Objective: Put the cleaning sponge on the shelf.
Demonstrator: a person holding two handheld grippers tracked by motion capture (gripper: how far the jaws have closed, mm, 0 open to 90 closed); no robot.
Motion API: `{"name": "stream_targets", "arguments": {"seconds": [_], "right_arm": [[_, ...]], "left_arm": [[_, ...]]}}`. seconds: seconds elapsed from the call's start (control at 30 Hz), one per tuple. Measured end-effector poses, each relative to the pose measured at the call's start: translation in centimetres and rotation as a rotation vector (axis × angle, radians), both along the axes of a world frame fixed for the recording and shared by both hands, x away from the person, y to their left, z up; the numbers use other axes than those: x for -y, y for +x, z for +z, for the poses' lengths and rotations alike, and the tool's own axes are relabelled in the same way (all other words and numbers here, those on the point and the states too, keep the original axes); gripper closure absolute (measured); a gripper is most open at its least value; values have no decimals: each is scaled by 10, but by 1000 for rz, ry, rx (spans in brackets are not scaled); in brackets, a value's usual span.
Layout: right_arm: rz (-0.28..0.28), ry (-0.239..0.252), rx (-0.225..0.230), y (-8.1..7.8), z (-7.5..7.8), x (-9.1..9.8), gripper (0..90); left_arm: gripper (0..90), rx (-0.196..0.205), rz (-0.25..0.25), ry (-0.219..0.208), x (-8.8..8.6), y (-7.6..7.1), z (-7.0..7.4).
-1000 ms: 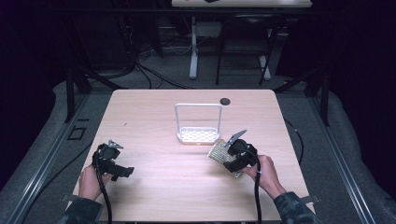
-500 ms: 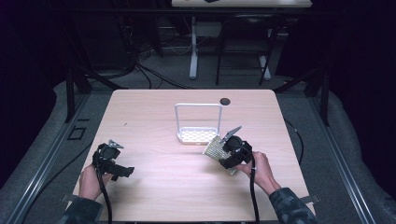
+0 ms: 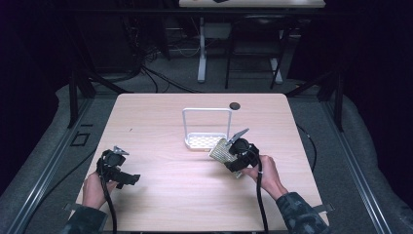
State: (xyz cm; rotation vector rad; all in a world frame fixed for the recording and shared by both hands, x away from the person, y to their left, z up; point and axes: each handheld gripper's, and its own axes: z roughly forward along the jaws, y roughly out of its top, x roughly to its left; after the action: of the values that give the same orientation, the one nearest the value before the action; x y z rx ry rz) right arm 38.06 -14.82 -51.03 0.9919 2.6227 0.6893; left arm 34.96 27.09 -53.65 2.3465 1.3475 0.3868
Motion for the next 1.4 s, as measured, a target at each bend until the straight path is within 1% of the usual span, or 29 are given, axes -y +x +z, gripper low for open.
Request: {"name": "stream_targets", "arguments": {"seconds": [0.13,0.27,0.33,0.37,0.47,0.5,0.53,0.63,0.73,0.9,1.1,1.33,1.4], "right_arm": [[0,1,7,2,1,-6,380],[5,3,18,4,3,-12,382],[-3,12,20,6,3,-15,382],[0,0,24,7,3,-16,382],[2,-1,31,8,4,-21,382],[-7,5,35,8,5,-22,382],[-3,7,41,9,5,-23,383],[-14,5,45,11,8,-26,385],[-18,2,56,13,8,-30,387],[-25,7,57,17,9,-35,387],[-42,30,63,23,11,-40,389],[-47,27,77,28,12,-47,392],[-49,22,88,30,12,-49,392]], "left_arm": [[3,9,-8,0,2,-2,1],[3,1,-12,5,2,-1,0],[3,-2,-10,6,2,1,0],[3,-1,-11,5,2,1,0],[3,5,-14,6,3,0,0],[3,4,-14,10,3,-1,0],[3,5,-18,10,3,-1,1],[3,10,-17,9,4,-2,1],[3,3,-17,10,4,-1,1],[3,6,-20,9,3,-1,1],[3,5,-19,10,4,-1,1],[3,7,-18,10,3,-1,1],[4,4,-18,10,3,-1,1]]}}
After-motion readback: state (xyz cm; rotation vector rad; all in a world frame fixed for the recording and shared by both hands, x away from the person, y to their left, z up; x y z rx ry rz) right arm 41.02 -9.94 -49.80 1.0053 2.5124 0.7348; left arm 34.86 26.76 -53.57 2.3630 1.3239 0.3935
